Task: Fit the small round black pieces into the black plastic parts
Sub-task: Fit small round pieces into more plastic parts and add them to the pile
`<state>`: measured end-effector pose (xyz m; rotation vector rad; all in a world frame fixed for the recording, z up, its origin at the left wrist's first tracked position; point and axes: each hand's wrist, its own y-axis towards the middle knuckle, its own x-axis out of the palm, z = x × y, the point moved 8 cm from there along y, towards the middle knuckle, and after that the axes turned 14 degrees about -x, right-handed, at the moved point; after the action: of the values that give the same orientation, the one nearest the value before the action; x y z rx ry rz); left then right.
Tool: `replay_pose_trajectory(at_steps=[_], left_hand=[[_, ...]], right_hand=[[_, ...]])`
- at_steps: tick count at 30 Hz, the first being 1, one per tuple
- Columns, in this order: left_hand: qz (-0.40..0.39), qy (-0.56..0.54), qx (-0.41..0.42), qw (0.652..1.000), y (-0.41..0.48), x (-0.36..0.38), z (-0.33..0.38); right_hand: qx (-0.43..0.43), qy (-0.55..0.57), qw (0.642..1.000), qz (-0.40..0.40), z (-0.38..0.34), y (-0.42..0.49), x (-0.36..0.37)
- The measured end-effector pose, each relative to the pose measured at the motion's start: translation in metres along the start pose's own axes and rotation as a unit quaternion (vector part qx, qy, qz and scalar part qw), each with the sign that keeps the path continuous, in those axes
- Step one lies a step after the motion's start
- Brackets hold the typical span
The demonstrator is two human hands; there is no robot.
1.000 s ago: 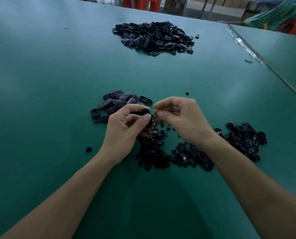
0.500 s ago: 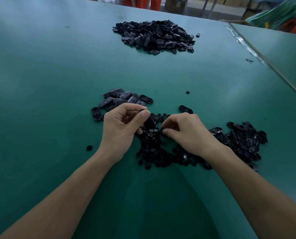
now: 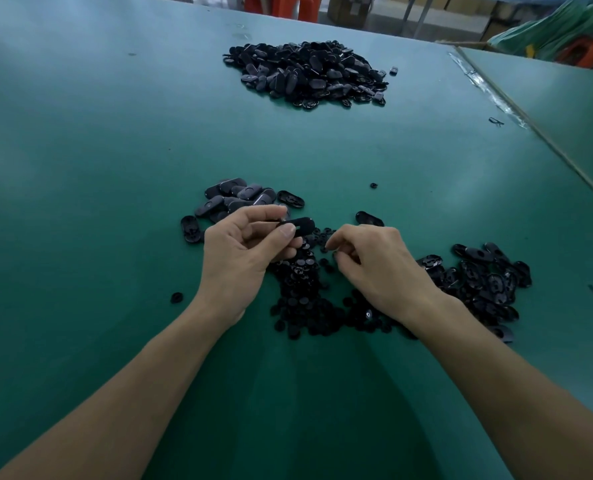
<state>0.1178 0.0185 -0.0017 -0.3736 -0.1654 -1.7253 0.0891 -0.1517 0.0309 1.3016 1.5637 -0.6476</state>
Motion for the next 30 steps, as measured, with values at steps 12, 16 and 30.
replay_pose_trajectory(at_steps=[12, 16, 30], left_hand=[[0.003, -0.002, -0.001, 1.000, 0.001, -0.001, 0.000], [0.006, -0.002, -0.005, 1.000, 0.001, -0.002, -0.001], [0.005, 0.030, -0.003, 1.000, 0.001, -0.002, -0.004]], right_hand=[[-0.007, -0.047, 0.999, 0.006, -0.003, -0.005, -0.003], [0.036, 0.070, 0.995, 0.065, 0.002, -0.004, -0.012], [0.055, 0.214, 0.969, 0.109, -0.018, 0.008, -0.011]])
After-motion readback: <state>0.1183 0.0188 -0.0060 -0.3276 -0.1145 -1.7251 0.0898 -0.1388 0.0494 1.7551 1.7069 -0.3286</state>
